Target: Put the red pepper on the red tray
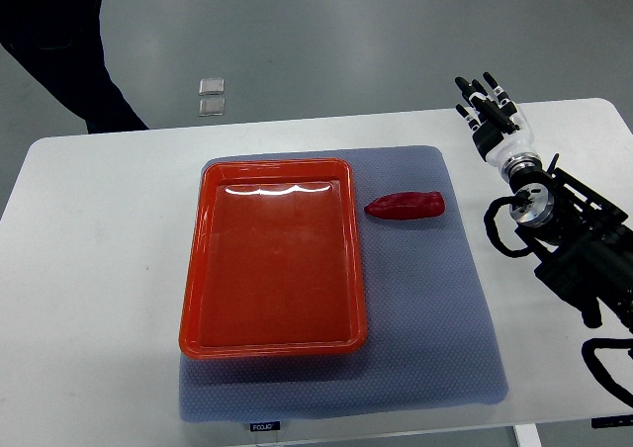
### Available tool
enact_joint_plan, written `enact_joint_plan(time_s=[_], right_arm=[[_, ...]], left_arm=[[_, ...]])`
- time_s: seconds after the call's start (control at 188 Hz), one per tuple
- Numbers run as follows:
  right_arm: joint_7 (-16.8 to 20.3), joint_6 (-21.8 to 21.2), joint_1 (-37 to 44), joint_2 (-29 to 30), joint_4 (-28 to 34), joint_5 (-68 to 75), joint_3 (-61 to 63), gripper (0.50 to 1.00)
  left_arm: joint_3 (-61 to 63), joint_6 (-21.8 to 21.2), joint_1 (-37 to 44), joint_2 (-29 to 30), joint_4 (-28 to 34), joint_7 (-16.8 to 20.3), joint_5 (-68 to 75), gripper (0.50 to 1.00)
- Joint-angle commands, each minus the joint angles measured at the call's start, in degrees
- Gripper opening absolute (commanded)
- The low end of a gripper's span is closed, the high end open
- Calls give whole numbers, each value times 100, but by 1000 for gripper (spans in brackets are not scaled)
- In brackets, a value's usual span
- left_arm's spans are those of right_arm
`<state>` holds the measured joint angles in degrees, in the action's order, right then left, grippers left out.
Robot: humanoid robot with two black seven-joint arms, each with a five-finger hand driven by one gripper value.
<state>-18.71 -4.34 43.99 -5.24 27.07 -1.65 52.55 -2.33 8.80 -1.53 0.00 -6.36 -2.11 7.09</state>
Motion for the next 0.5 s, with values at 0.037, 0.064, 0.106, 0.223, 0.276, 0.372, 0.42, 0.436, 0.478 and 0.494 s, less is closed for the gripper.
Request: enact_joint_plan(time_s=[0.037, 0.064, 0.106, 0.223, 0.276, 0.372, 0.42, 0.436, 0.478, 0.494], right_arm=[[-1, 12, 31, -47, 8, -10, -25, 921], [-1, 12, 31, -65, 43, -10, -43, 921], [8, -5, 31, -83, 79, -19, -43, 921], [8, -67, 84, -126, 114, -142, -157, 921], [8, -67, 189, -249, 149, -274, -245, 921], [-1, -58, 304, -320, 202, -590, -456, 921], [-1, -49, 391, -329, 246, -836, -614, 921], [-1, -49, 409, -329, 272, -898, -649, 921], [-1, -49, 462, -337, 342, -1153, -842, 921], [-10, -40, 479, -346, 386, -1284, -939, 921]], left_arm=[[4, -1, -5, 0, -5, 0, 3, 1000], [13, -1, -5, 0, -5, 0, 3, 1000], [13, 8, -5, 0, -5, 0, 3, 1000], [13, -1, -5, 0, -5, 0, 3, 1000], [4, -1, -5, 0, 4, 0, 3, 1000], [4, -1, -5, 0, 4, 0, 3, 1000], [4, 8, -5, 0, 4, 0, 3, 1000], [4, -1, -5, 0, 4, 0, 3, 1000], [4, -1, -5, 0, 4, 0, 3, 1000], [4, -1, -5, 0, 4, 0, 3, 1000]])
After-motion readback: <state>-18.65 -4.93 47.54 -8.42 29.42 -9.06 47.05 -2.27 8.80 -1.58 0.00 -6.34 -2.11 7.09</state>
